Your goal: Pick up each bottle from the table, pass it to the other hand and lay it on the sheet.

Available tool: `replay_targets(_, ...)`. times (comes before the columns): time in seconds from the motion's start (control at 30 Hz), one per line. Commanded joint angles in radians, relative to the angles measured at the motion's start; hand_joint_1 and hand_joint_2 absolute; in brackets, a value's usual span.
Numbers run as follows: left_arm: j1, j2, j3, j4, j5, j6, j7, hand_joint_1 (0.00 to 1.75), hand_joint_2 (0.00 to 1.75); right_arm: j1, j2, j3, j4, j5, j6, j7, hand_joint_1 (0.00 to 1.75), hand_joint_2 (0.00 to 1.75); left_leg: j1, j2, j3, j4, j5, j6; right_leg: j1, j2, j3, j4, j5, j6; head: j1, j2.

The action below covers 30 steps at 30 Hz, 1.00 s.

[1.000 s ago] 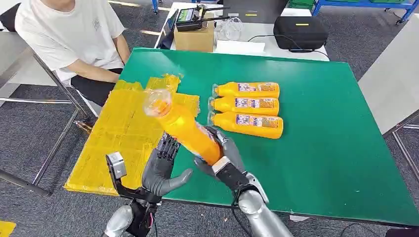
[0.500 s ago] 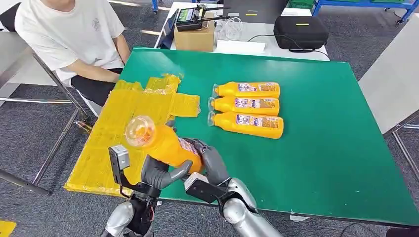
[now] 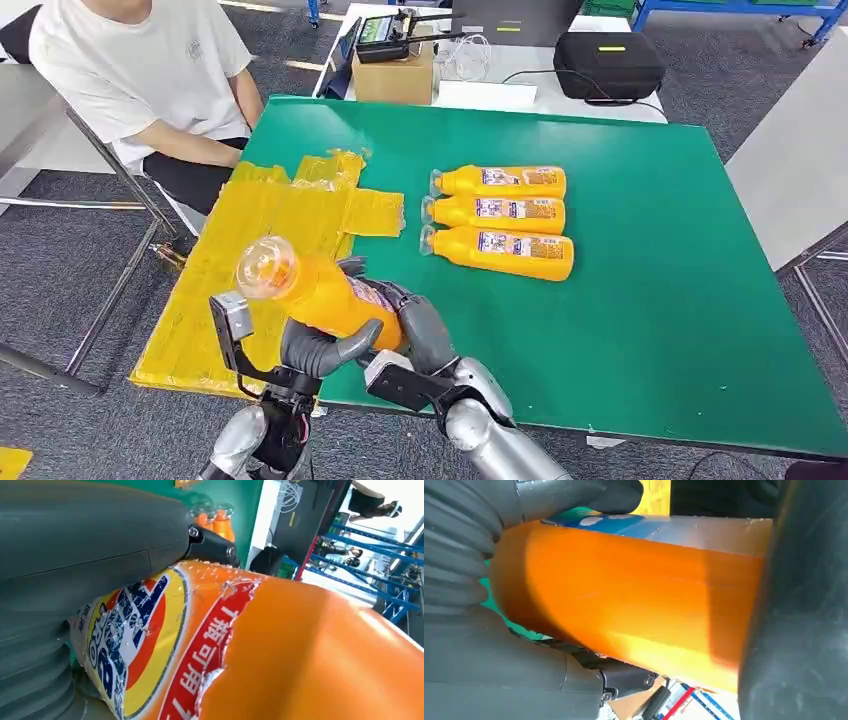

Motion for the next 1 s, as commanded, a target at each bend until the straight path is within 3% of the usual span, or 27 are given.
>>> replay_targets(0.03, -0.052, 0.017, -0.023, 0.015, 0.020, -0.021, 0.001, 1.75, 1.75, -0.033, -0.001, 0.063, 0.088, 0.003, -0.003, -0.001, 0.26, 1.75, 0.001, -0.003, 0.003, -0.003, 0.000, 0.003, 0.002, -0.002, 0.004, -0.004, 0.000, -0.006, 0.000, 0.000)
replay_targets(0.07, -0.051, 0.018, -0.021, 0.014, 0.029, -0.027, 0.004, 1.75, 1.75, -0.031, 0.000, 0.061, 0.086, 0.006, -0.013, -0.002, 0.00, 1.75, 0.000, -0.001, 0.001, -0.001, 0.000, 0.002, 0.000, -0.001, 0.001, -0.001, 0.000, -0.002, 0.000, 0.000)
replay_targets(0.1, -0.050, 0.021, -0.015, 0.015, 0.038, -0.029, 0.006, 1.75, 1.75, -0.020, 0.007, 0.043, 0.083, -0.009, -0.036, -0.010, 0.00, 1.75, 0.001, -0.002, 0.002, -0.002, 0.000, 0.003, 0.002, -0.002, 0.003, -0.003, 0.000, -0.005, 0.000, 0.000)
replay_targets(0.13, -0.051, 0.021, -0.009, 0.017, 0.046, -0.026, 0.009, 1.75, 1.75, -0.015, 0.011, 0.034, 0.083, -0.016, -0.049, -0.020, 0.00, 0.00, 0.000, -0.002, 0.001, -0.001, 0.000, 0.002, 0.001, -0.001, 0.002, -0.001, 0.000, -0.003, 0.000, 0.000)
replay_targets(0.33, -0.058, 0.030, 0.058, 0.028, 0.068, 0.004, -0.007, 1.75, 1.75, 0.054, 0.035, -0.055, -0.028, -0.121, -0.191, -0.139, 0.00, 0.00, 0.001, -0.002, 0.002, -0.003, 0.000, 0.003, 0.001, -0.002, 0.003, -0.002, 0.000, -0.005, 0.000, 0.000)
replay_targets(0.57, -0.058, 0.068, 0.143, 0.078, -0.013, 0.036, -0.041, 1.75, 1.75, 0.098, -0.006, -0.083, -0.188, -0.147, -0.224, -0.135, 0.00, 0.00, 0.000, -0.001, 0.002, -0.002, 0.000, 0.003, 0.001, 0.000, 0.002, -0.002, 0.000, -0.004, 0.000, 0.000)
replay_targets(0.77, -0.162, 0.134, 0.191, 0.255, -0.489, 0.217, -0.057, 1.75, 1.75, 0.160, -0.045, -0.104, -0.329, -0.082, -0.266, -0.125, 0.00, 0.00, 0.000, -0.005, 0.003, -0.003, 0.001, 0.003, 0.001, -0.004, 0.004, -0.003, 0.000, -0.005, 0.000, 0.000)
replay_targets(0.9, -0.221, 0.194, 0.175, 0.369, -0.873, 0.319, 0.042, 1.75, 1.75, 0.202, -0.034, -0.138, -0.323, -0.087, -0.255, -0.128, 0.00, 0.00, 0.000, -0.003, 0.002, -0.002, 0.001, 0.002, 0.001, -0.003, 0.003, -0.002, 0.000, -0.003, 0.000, 0.000)
replay_targets(1.0, -0.306, 0.234, 0.152, 0.491, -1.103, 0.272, 0.146, 1.75, 1.75, 0.211, -0.027, -0.141, -0.329, -0.098, -0.235, -0.141, 0.00, 0.00, 0.000, -0.004, 0.002, -0.003, 0.001, 0.002, 0.001, -0.004, 0.003, -0.002, 0.000, -0.004, 0.000, 0.000)
